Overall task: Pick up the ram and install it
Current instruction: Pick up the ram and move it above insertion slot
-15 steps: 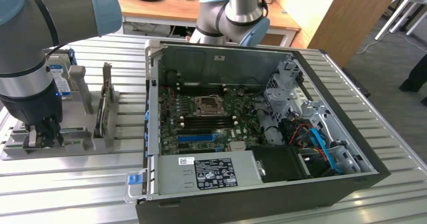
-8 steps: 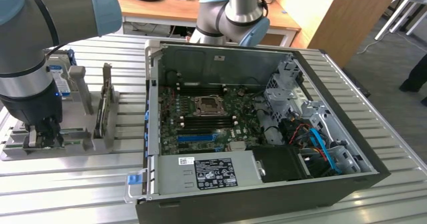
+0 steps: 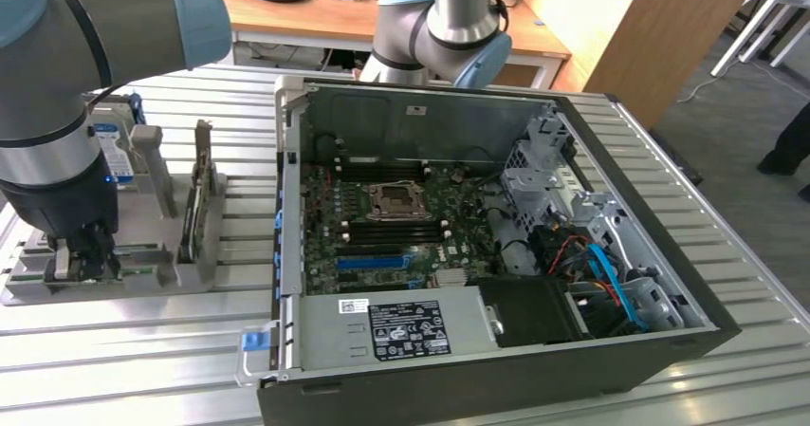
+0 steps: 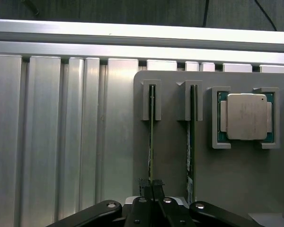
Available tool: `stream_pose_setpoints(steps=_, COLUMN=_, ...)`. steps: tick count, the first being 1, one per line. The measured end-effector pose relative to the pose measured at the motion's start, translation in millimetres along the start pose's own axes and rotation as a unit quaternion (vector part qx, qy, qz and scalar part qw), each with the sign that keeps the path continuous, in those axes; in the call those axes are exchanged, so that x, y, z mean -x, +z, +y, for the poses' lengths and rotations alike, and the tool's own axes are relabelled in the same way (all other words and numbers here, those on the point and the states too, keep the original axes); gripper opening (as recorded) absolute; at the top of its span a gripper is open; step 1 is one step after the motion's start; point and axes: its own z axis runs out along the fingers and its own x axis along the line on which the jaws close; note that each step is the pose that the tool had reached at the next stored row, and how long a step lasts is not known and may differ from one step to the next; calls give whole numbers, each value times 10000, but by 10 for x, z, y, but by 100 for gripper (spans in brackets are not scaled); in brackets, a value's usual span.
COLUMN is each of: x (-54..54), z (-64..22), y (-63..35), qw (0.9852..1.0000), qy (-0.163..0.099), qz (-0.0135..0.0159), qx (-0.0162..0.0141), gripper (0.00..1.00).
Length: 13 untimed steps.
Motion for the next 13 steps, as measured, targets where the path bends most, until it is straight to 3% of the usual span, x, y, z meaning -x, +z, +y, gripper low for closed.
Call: stream_pose_setpoints(steps=13, x=3, z=6, y=-133, qw=10000, qy=-1, qz=0, qx=0, gripper=12)
